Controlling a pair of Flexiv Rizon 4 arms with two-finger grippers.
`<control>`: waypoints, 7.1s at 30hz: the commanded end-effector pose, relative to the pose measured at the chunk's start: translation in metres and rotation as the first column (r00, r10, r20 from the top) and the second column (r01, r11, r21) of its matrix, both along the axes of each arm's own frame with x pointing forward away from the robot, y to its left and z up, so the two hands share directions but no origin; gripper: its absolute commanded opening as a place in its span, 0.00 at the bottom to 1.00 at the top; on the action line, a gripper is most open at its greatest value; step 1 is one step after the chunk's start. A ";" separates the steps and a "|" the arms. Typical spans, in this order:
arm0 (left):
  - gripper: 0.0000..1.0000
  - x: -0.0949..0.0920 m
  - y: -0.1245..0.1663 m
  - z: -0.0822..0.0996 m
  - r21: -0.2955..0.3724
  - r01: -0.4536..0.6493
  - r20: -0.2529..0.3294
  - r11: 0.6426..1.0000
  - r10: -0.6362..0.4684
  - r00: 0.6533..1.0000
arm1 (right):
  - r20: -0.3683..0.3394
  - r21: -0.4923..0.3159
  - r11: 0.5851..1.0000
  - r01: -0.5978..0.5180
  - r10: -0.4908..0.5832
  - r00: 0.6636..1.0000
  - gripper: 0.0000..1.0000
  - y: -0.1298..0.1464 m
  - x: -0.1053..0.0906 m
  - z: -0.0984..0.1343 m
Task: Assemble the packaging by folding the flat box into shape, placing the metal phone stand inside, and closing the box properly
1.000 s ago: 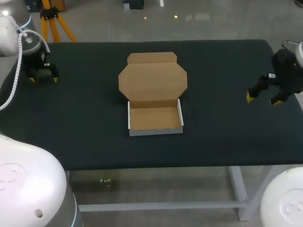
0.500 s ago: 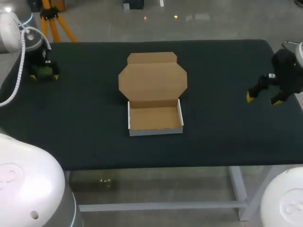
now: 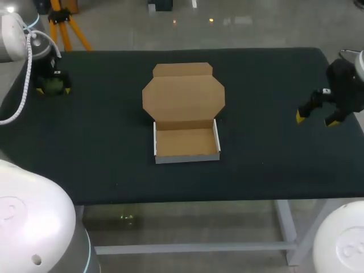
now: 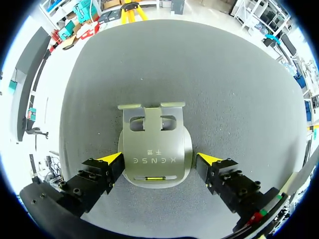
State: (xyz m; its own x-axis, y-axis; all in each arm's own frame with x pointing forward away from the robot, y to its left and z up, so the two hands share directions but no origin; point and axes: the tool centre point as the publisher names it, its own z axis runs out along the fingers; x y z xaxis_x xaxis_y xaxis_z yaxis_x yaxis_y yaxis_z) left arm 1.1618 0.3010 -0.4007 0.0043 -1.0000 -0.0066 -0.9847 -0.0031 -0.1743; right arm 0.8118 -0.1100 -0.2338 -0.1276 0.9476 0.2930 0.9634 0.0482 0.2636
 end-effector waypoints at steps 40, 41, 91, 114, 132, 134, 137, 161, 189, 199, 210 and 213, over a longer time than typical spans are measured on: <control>0.00 0.016 0.002 0.004 0.016 -0.056 0.011 0.998 0.056 0.998 | -0.004 -0.001 1.000 -0.001 0.001 1.000 1.00 0.000 0.000 0.002; 0.00 0.013 0.001 0.006 0.025 -0.062 0.019 0.998 0.062 0.998 | -0.004 -0.001 1.000 -0.001 0.001 1.000 1.00 0.000 0.000 0.002; 0.00 -0.168 -0.117 0.140 -0.023 -0.051 0.083 0.998 0.053 0.995 | 0.357 -0.015 0.743 -0.669 0.629 0.690 1.00 0.029 0.030 -0.011; 0.00 -0.218 -0.174 0.162 0.004 0.005 0.101 1.000 -0.006 0.995 | 0.399 -0.051 0.620 -0.783 0.731 0.553 1.00 0.037 0.020 -0.019; 0.00 -0.247 -0.202 0.170 0.016 0.059 0.095 0.998 -0.060 0.994 | 0.329 -0.217 0.514 -0.830 0.839 0.433 1.00 0.047 0.023 -0.053; 0.00 -0.249 -0.205 0.170 0.016 0.065 0.094 0.998 -0.067 0.993 | 0.353 -0.220 0.510 -0.832 0.837 0.419 1.00 0.047 0.022 -0.055; 0.00 -0.252 -0.210 0.170 0.013 0.075 0.095 0.997 -0.076 0.993 | 0.373 -0.212 0.500 -0.840 0.836 0.403 1.00 0.048 0.020 -0.057; 0.00 -0.285 -0.265 0.183 -0.009 0.163 0.107 0.987 -0.161 0.981 | 0.373 -0.212 0.500 -0.840 0.836 0.403 1.00 0.048 0.020 -0.057; 0.00 -0.303 -0.381 0.160 -0.007 0.334 0.127 0.943 -0.330 0.935 | 0.373 -0.212 0.500 -0.840 0.836 0.403 1.00 0.048 0.020 -0.057; 0.00 -0.299 -0.416 0.126 -0.010 0.385 0.103 0.923 -0.382 0.919 | 0.373 -0.212 0.500 -0.840 0.836 0.403 1.00 0.048 0.020 -0.057; 0.00 -0.283 -0.458 0.094 -0.009 0.430 0.095 0.903 -0.427 0.899 | 0.373 -0.212 0.500 -0.840 0.836 0.403 1.00 0.048 0.020 -0.057; 0.00 -0.279 -0.467 0.085 -0.011 0.444 0.087 0.896 -0.441 0.893 | 0.373 -0.212 0.500 -0.840 0.836 0.403 1.00 0.048 0.020 -0.057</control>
State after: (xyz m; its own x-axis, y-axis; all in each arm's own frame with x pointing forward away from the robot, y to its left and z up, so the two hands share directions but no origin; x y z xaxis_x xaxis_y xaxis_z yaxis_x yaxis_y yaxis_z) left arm 0.8722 -0.1518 -0.3032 -0.4407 -0.8974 0.0190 -0.8642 0.4185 -0.2792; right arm 0.8328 -0.0610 -0.2908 -0.9534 0.3011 0.0160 0.2532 0.7705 0.5850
